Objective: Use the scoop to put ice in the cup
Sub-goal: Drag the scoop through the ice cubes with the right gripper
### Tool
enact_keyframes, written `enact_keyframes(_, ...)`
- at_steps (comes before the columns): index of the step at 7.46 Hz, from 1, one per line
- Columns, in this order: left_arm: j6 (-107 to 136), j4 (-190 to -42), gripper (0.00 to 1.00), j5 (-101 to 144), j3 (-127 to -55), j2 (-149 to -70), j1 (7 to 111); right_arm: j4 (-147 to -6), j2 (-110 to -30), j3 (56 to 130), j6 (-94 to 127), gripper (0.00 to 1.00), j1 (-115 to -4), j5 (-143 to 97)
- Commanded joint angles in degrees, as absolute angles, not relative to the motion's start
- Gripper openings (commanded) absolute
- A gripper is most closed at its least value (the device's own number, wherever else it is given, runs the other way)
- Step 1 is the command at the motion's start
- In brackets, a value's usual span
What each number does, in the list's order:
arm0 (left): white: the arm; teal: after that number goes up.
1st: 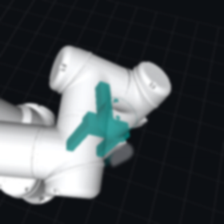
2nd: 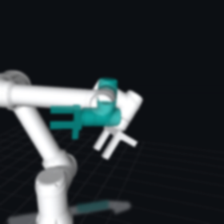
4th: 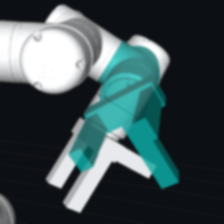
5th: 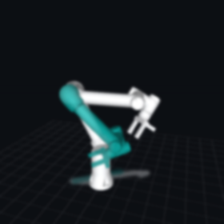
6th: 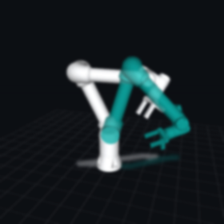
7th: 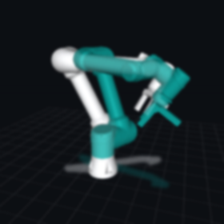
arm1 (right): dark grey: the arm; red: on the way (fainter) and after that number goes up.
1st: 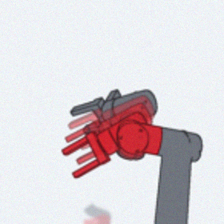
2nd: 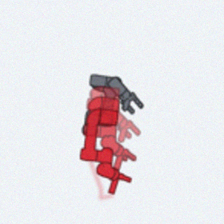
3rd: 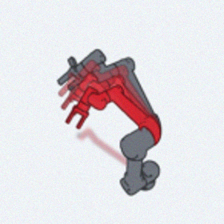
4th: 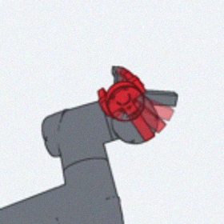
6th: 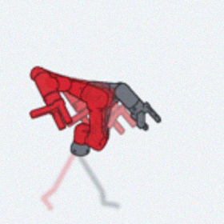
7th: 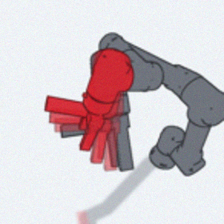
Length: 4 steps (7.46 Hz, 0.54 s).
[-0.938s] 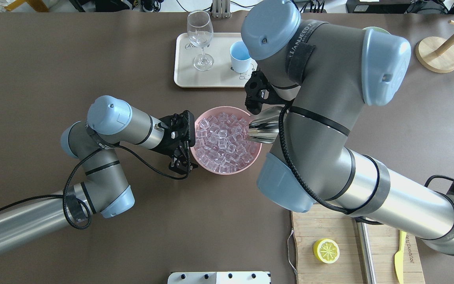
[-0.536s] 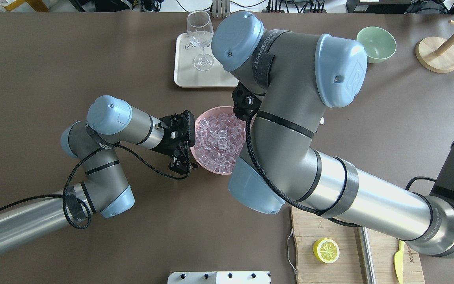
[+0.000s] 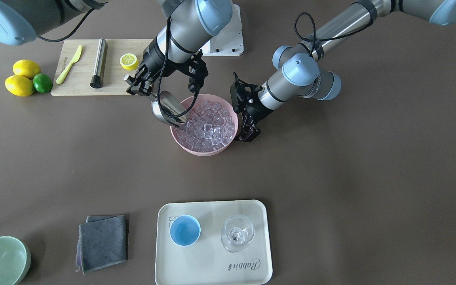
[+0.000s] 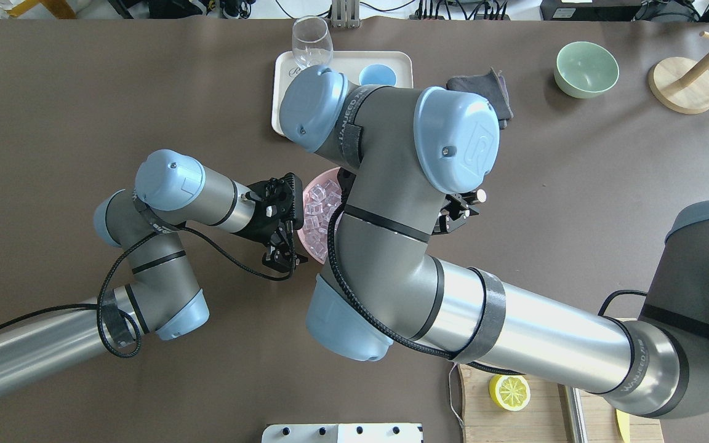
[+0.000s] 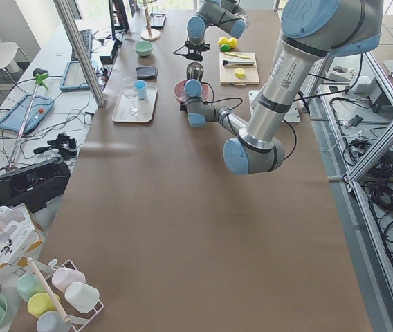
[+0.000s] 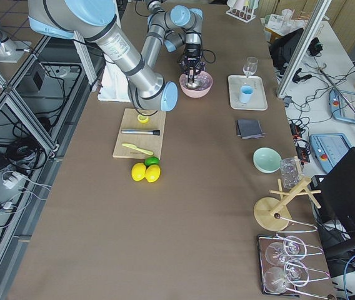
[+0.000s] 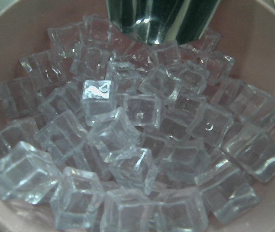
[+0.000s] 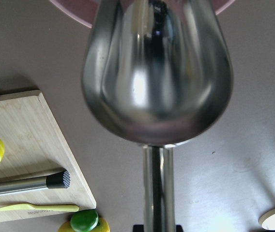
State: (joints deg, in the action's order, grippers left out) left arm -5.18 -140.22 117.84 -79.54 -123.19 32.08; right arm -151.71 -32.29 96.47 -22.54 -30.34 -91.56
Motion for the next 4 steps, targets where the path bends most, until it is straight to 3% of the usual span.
enact_keyframes(1,-5.19,-140.45,0.98,117.95,-79.54,-122.87,32.08,-150.74,-31.46,93.17,-22.06,0.00,-28.57,-89.04)
enact_keyframes(4,-5.19,-140.71,0.98,118.12,-79.54,-122.43,32.26,-144.00,-32.25,91.85,-20.75,0.00,-27.95,-89.47)
